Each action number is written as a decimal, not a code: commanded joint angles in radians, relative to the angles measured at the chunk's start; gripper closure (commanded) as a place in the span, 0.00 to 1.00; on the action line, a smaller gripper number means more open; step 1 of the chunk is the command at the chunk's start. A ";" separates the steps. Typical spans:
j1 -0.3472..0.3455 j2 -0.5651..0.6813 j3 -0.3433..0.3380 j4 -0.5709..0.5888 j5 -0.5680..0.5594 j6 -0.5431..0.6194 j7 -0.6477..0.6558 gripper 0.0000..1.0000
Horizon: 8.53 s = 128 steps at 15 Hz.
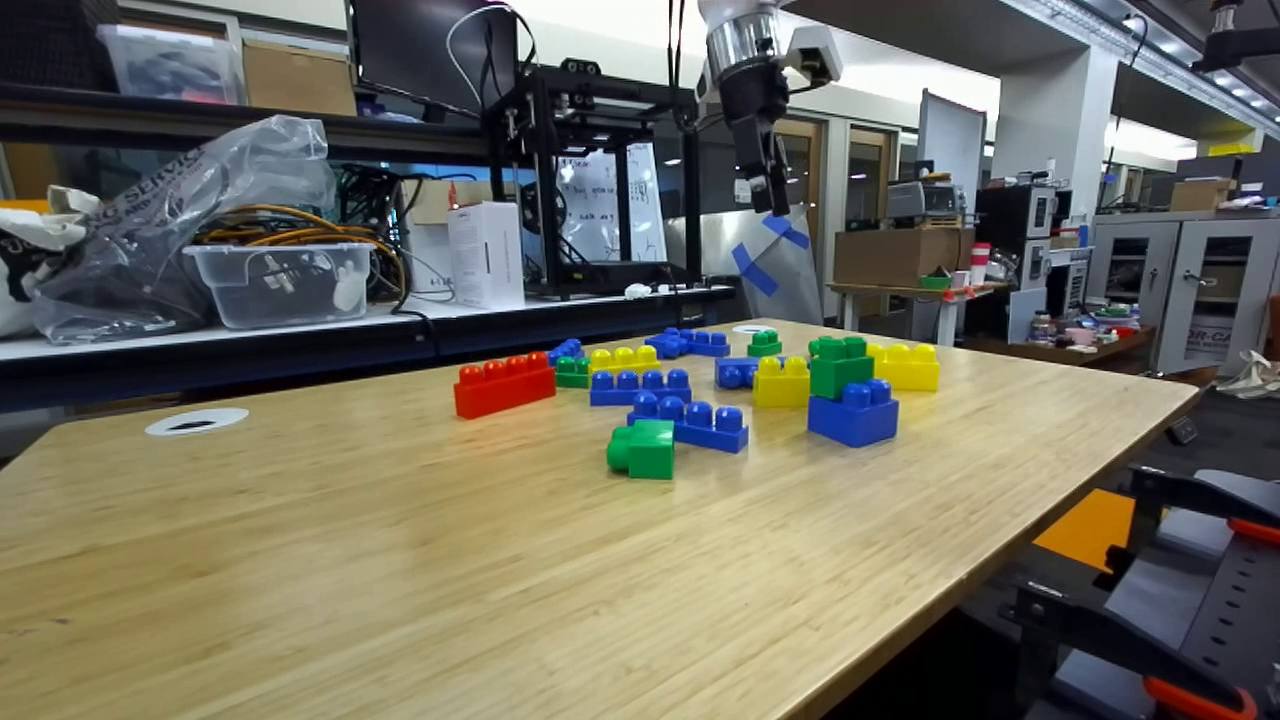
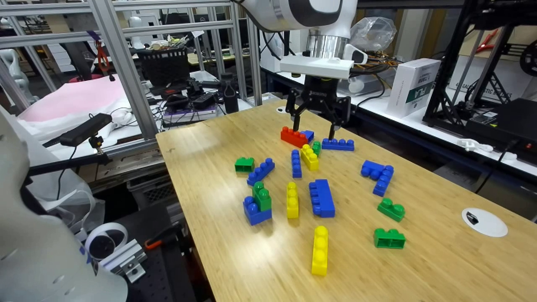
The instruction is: Stack two blue building blocks together
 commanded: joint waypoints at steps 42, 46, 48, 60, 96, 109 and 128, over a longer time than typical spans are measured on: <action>0.006 0.448 0.218 0.226 -0.040 0.243 -0.284 0.00; 0.012 0.442 0.223 0.207 -0.037 0.232 -0.268 0.00; 0.015 0.426 0.224 0.182 -0.035 0.240 -0.256 0.00; 0.017 0.402 0.231 0.122 -0.040 0.270 -0.257 0.00; 0.020 0.460 0.210 0.120 -0.085 0.411 -0.278 0.00; 0.022 0.470 0.197 0.107 -0.122 0.478 -0.270 0.68; 0.020 0.158 0.233 -0.163 -0.031 0.480 -0.065 0.90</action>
